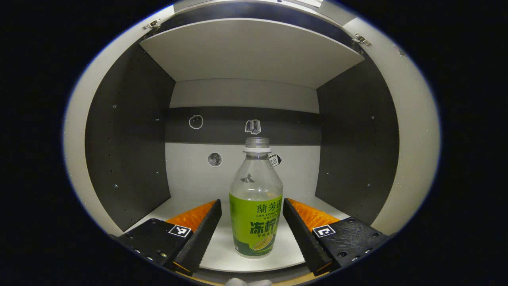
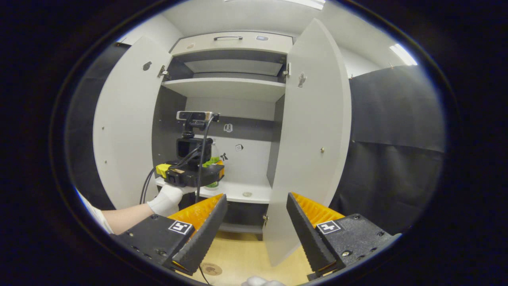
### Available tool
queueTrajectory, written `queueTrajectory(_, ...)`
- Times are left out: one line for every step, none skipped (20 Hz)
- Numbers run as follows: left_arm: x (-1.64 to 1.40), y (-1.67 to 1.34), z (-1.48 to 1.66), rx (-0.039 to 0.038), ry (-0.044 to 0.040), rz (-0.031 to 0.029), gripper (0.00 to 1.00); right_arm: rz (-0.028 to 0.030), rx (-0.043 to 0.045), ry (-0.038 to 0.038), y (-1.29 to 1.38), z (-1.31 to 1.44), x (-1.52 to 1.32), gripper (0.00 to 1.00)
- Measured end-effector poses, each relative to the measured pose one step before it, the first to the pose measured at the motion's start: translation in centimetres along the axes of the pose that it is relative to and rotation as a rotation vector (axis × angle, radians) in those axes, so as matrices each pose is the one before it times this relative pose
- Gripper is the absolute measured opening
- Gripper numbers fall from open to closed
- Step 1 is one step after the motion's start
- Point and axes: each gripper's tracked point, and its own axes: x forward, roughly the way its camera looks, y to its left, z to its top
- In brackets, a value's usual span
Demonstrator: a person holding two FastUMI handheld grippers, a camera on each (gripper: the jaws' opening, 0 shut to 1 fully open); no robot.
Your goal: Grasp the bottle in the cabinet with the left hand and place it on the coaster, then close the right door with the right hand and the left door with the left hand.
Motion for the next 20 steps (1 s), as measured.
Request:
queueTrajectory(0.440,0.100,-0.141,-0.01484,0.00825,0.00535,0.95,0.00101,-0.00237,0.00239,-0.002,-0.052,-0.024,0.99)
queueTrajectory(0.286,0.167,0.028,-0.00906,0.00367,0.00690,0.95,0.00236,-0.00121,0.00284,-0.021,-0.090,-0.069,0.99)
queueTrajectory(0.183,0.094,0.068,0.00384,0.00141,0.01148,0.82,0.00172,0.00129,-0.00022,-0.041,0.037,-0.070,0.99)
queueTrajectory(-0.028,0.152,0.108,0.00653,-0.00032,0.00822,0.76,0.00205,0.00078,-0.00021,0.002,0.011,-0.026,0.99)
queueTrajectory(-0.542,-0.056,0.317,0.00040,-0.00176,-0.00353,0.76,0.00139,-0.00060,0.00066,-0.044,0.055,-0.034,0.99)
queueTrajectory(-0.437,-0.165,0.318,-0.00150,-0.00446,-0.01032,0.76,0.00047,0.00012,-0.00190,-0.081,0.004,-0.098,0.99)
queueTrajectory(-0.635,-0.113,0.391,0.00432,-0.01080,-0.00681,0.76,0.00071,0.00084,-0.00127,-0.036,0.055,-0.059,0.99)
queueTrajectory(-0.690,-0.071,0.524,0.01021,-0.01364,-0.00341,0.76,0.00294,0.00185,0.00003,0.036,0.015,-0.059,0.99)
queueTrajectory(-0.536,-0.055,0.630,0.01113,-0.01438,-0.00538,0.76,0.00158,0.00236,-0.00122,0.036,0.052,-0.087,0.99)
queueTrajectory(-0.732,-0.079,0.610,0.00959,-0.01591,-0.00705,0.76,0.00285,0.00103,0.00019,0.104,-0.031,-0.092,0.99)
queueTrajectory(-0.792,0.063,0.479,0.00601,-0.01018,-0.00371,0.76,0.00383,0.00093,0.00160,0.130,-0.040,-0.147,0.99)
queueTrajectory(-0.937,0.084,0.363,-0.00235,-0.00511,-0.00483,0.76,0.00465,0.00261,0.00281,0.080,-0.140,-0.110,0.99)
queueTrajectory(-0.874,0.013,0.234,-0.00656,-0.00594,-0.00620,0.76,0.00430,0.00446,0.00147,0.130,-0.143,-0.126,0.99)
queueTrajectory(-1.083,-0.045,0.330,-0.00749,-0.00699,-0.00815,0.76,0.00232,0.00496,0.00197,0.017,-0.185,-0.188,0.99)
queueTrajectory(-1.098,-0.004,0.112,-0.00610,-0.00355,-0.00657,0.76,0.00124,0.00640,0.00433,0.066,-0.206,-0.143,0.99)
queueTrajectory(-1.219,-0.044,0.036,-0.00113,0.00173,-0.00917,0.80,0.00274,0.00790,0.01065,-0.038,-0.352,-0.153,0.99)
queueTrajectory(-1.187,0.057,0.012,0.00058,-0.00285,-0.00325,0.76,0.00978,0.01047,0.00750,0.185,-0.235,-0.191,0.99)
queueTrajectory(-1.119,0.082,-0.037,0.00113,-0.00368,-0.00305,0.76,0.00510,0.00684,0.00070,0.059,-0.163,-0.160,0.99)
queueTrajectory(-1.262,-0.058,-0.070,0.00053,-0.00557,-0.00640,0.76,-0.00186,0.00075,0.00022,-0.051,-0.126,-0.088,0.99)
queueTrajectory(-1.268,-0.075,-0.126,-0.00005,-0.00421,-0.01092,0.76,-0.00120,0.00031,0.00128,-0.111,-0.163,-0.051,0.99)
